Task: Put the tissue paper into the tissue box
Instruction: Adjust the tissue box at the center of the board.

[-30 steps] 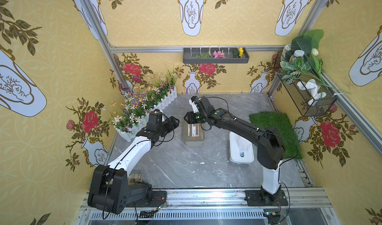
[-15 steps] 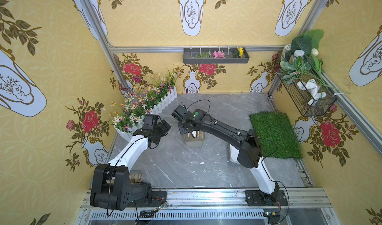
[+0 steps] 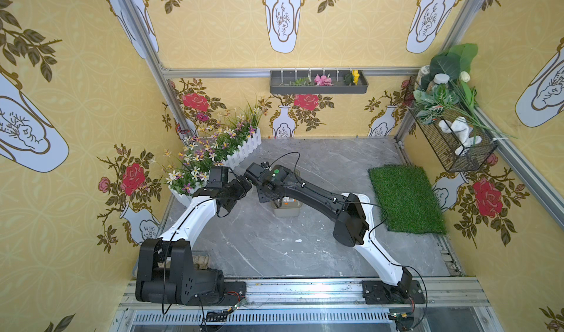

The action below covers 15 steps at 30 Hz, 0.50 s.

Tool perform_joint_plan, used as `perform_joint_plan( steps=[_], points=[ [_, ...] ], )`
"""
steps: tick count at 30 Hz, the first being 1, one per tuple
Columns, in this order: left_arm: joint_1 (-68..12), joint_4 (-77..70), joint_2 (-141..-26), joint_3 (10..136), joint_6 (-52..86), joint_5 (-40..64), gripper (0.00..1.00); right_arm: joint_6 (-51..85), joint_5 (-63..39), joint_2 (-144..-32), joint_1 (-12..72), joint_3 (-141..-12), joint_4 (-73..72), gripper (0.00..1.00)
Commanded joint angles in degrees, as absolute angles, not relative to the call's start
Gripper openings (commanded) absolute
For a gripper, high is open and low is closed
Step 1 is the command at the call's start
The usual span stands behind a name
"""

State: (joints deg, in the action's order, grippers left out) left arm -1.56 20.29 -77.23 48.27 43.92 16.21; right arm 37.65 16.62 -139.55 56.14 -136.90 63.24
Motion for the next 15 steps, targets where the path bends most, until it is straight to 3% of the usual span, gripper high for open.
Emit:
perform_joint_plan(
  steps=[1, 5, 10, 15],
  points=[
    [-0.9, 21.71, -77.19, 48.05, 41.27, 17.23, 0.97, 39.17, 17.51, -141.65, 56.25, -138.83, 65.08, 0.42],
    [-0.28, 21.71, -77.16, 47.81, 41.04, 17.9, 0.97, 39.32, 17.97, -142.76, 56.09, -138.03, 65.87, 0.35],
    [-0.2, 21.58, -76.99, 47.6, 41.22, 17.84, 0.97, 39.48, 21.09, -141.11, 55.99, -134.56, 67.74, 0.15],
    [-0.18, 21.27, -76.9, 47.13, 41.66, 18.18, 0.97, 39.14, 23.83, -138.15, 55.41, -129.58, 69.71, 0.12]
  ],
)
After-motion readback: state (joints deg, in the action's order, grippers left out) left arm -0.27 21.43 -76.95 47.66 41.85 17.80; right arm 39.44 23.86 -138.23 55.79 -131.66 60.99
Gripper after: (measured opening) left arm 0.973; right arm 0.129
